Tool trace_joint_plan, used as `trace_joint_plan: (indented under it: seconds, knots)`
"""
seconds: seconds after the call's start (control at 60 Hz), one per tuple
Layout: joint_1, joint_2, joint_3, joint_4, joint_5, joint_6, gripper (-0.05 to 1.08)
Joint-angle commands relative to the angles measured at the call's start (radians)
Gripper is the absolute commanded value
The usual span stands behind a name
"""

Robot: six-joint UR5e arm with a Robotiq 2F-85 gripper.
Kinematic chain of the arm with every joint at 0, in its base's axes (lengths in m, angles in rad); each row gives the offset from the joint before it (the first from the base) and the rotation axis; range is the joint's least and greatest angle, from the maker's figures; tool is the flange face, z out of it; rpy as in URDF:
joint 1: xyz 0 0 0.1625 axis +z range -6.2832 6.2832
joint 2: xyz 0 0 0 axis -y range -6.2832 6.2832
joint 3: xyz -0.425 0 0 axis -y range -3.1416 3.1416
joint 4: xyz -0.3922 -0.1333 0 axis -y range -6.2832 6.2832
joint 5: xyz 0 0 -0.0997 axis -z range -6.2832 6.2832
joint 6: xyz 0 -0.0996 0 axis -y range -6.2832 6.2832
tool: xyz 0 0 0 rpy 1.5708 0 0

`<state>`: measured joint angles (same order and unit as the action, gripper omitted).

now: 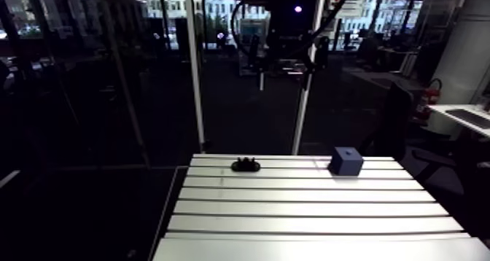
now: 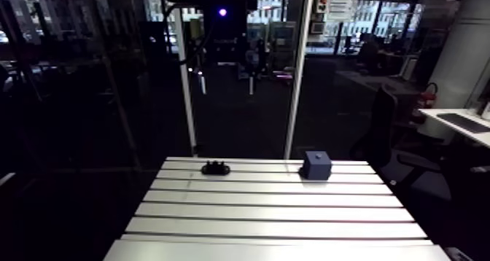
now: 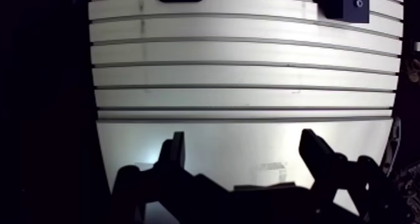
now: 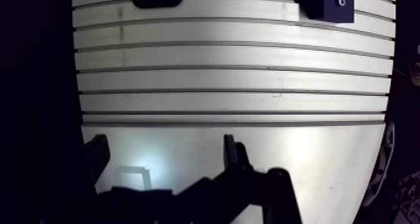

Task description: Pick up the M10 bolt and insert it into the hole until fully seated.

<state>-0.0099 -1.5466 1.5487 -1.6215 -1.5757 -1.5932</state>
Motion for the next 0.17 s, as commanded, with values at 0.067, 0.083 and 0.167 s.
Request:
trace_joint_plan:
  seconds: [0.067,0.083,0.167]
  knots:
    - [0.001,0.015,-0.008,0.004,0.001,-0.001,0.01]
    - [0.001,0.015,-0.008,0.004,0.001,-0.001,0.01]
    - [0.001,0.015,-0.008,0.004,0.001,-0.001,0.01]
